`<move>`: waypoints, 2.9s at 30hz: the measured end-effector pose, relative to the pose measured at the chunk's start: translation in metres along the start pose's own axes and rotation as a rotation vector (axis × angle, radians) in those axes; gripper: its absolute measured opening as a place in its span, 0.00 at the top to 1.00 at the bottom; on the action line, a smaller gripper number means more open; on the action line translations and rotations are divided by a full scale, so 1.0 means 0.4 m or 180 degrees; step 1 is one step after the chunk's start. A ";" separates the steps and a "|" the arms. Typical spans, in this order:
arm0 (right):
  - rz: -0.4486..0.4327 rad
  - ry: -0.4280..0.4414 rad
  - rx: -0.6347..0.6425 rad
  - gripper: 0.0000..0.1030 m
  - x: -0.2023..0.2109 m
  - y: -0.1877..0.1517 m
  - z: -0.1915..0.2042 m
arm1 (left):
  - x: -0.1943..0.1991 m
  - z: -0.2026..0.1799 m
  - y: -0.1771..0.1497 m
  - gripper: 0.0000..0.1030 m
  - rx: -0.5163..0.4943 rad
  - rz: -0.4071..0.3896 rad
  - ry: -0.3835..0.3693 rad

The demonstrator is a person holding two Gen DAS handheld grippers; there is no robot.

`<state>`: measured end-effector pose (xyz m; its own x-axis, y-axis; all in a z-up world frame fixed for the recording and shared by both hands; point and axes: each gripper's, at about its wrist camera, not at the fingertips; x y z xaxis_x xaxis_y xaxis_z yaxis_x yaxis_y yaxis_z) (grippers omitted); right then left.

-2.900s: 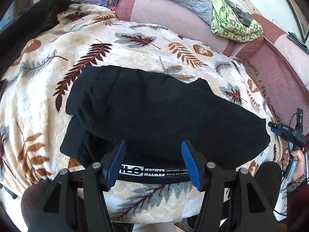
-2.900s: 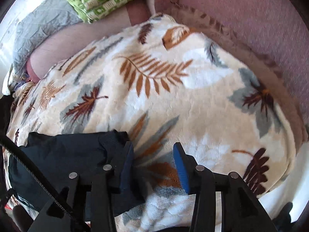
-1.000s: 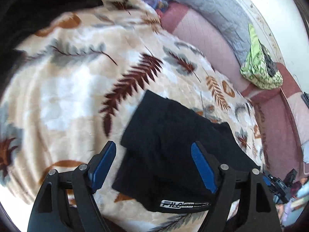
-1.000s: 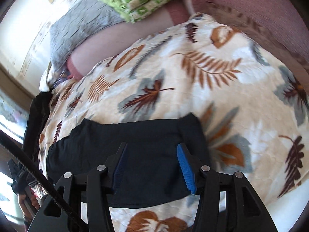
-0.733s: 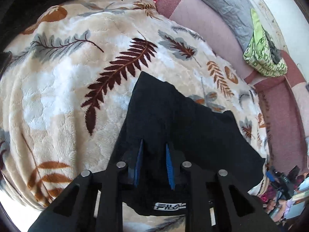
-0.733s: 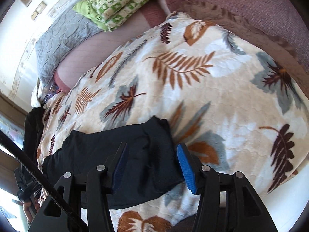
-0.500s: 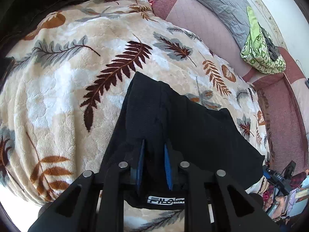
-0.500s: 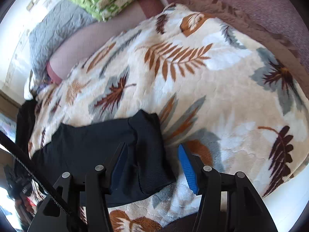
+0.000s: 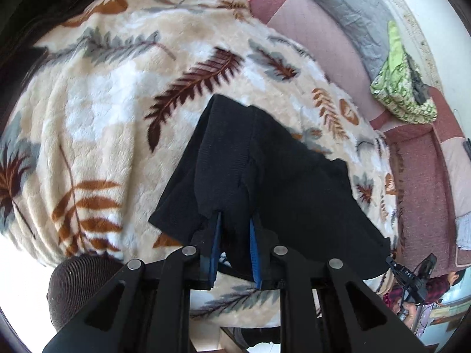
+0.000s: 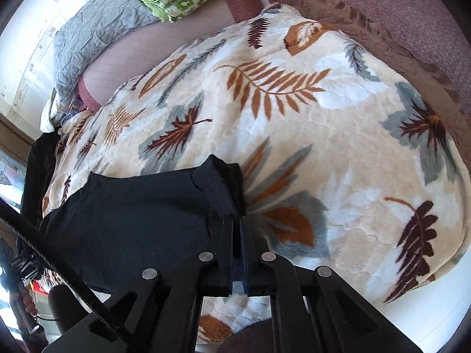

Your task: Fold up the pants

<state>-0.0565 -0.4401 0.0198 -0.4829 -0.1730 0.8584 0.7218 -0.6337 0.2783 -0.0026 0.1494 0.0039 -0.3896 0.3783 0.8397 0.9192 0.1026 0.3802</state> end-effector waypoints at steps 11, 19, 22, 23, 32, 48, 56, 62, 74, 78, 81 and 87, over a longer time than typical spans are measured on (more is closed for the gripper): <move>0.0040 -0.0358 0.0138 0.95 -0.054 -0.014 -0.012 | 0.000 0.032 -0.040 0.57 0.0015 0.0078 0.0289; -0.0331 -0.0308 -0.0273 0.67 0.033 0.012 -0.055 | 0.115 -0.008 -0.040 0.53 -0.0264 -0.0420 0.0487; -0.0511 -0.0174 -0.0186 0.66 0.074 0.016 -0.012 | 0.126 -0.045 -0.009 0.48 -0.0372 -0.0613 0.0302; -0.0523 -0.0081 -0.0145 0.63 0.080 0.016 0.012 | 0.120 -0.061 0.001 0.46 -0.0419 -0.0631 0.0248; 0.0282 0.0978 0.0280 0.56 -0.070 -0.022 0.331 | -0.091 -0.036 0.047 0.39 -0.0189 -0.0249 0.0056; 0.0612 0.0641 0.0182 0.75 -0.522 -0.016 0.693 | -0.097 -0.031 0.027 0.38 -0.0392 -0.0468 0.0000; -0.0009 0.0928 0.0132 0.32 -0.201 -0.004 0.453 | -0.014 -0.061 0.022 0.37 -0.0479 -0.0548 -0.0015; -0.0289 0.1041 -0.0893 0.32 -0.003 -0.006 0.091 | 0.009 -0.173 0.015 0.33 -0.0823 -0.0467 -0.0116; -0.0549 0.1055 -0.1352 0.26 0.086 -0.125 -0.119 | -0.087 -0.580 0.031 0.33 -0.1887 -0.0110 -0.0631; -0.0470 0.1066 -0.1387 0.26 0.048 -0.164 -0.162 | -0.162 -0.755 0.030 0.33 -0.2285 0.0074 -0.0803; -0.0408 0.1064 -0.1298 0.26 0.021 -0.182 -0.160 | -0.241 -0.869 0.041 0.33 -0.2455 0.0262 -0.0936; -0.0510 0.1052 -0.1039 0.26 0.006 -0.180 -0.125 | -0.424 -1.087 0.032 0.33 -0.2886 0.0737 -0.0932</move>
<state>-0.1346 -0.4325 -0.0196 -0.7448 -0.2505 0.6185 0.4581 -0.8659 0.2008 0.0500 -0.3134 0.0346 -0.0631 0.5258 0.8483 0.5305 -0.7023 0.4747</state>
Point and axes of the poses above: each gripper's, at about its wrist camera, not at the fingertips, and x roughly against the way its jaws point, z to its left, y to its top, and after that the axes turned 15 degrees about -x, right-handed
